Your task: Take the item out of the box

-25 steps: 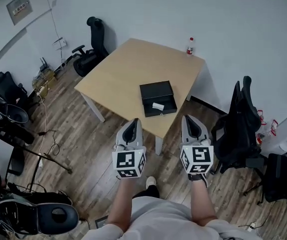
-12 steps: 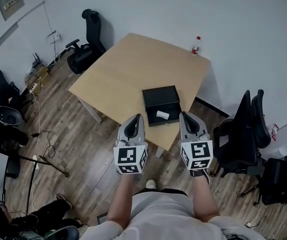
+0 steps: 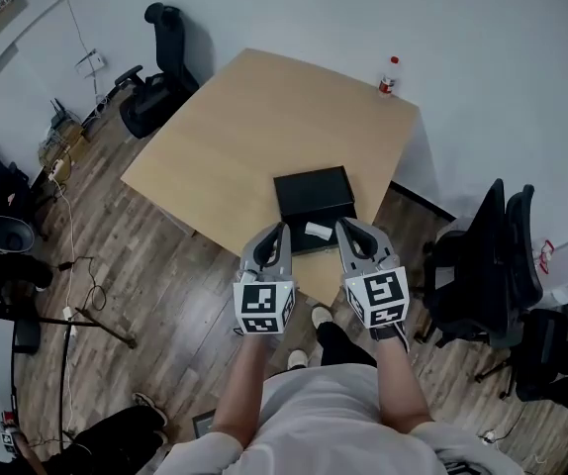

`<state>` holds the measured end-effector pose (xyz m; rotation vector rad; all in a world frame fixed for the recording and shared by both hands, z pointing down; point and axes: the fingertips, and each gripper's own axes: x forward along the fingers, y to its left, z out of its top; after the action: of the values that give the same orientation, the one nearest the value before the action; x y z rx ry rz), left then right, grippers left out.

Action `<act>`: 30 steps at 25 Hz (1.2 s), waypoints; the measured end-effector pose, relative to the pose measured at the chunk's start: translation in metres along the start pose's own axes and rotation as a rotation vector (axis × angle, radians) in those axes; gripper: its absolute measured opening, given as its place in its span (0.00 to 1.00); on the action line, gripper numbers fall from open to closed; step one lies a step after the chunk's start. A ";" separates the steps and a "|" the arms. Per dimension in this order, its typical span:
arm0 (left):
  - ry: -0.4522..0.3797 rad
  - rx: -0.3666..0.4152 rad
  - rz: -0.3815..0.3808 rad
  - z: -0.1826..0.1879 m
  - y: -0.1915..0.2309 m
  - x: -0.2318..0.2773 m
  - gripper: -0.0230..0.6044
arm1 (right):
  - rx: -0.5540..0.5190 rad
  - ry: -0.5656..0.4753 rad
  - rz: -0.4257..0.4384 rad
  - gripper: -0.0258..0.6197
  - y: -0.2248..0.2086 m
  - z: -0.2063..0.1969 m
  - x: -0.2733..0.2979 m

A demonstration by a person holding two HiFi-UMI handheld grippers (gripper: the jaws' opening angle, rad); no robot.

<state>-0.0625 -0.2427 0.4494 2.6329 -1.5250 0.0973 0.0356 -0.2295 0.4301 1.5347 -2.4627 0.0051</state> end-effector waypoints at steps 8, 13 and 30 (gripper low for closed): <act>0.051 -0.022 0.005 -0.035 0.004 0.052 0.05 | -0.027 0.134 0.083 0.06 -0.029 -0.055 0.056; 0.082 -0.039 0.013 -0.049 0.008 0.077 0.05 | -0.068 0.237 0.132 0.06 -0.039 -0.099 0.081; 0.160 -0.090 0.075 -0.090 0.035 0.114 0.05 | -0.150 0.567 0.389 0.08 -0.016 -0.240 0.136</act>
<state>-0.0366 -0.3480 0.5526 2.4348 -1.5376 0.2339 0.0403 -0.3258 0.6887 0.8227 -2.1859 0.2763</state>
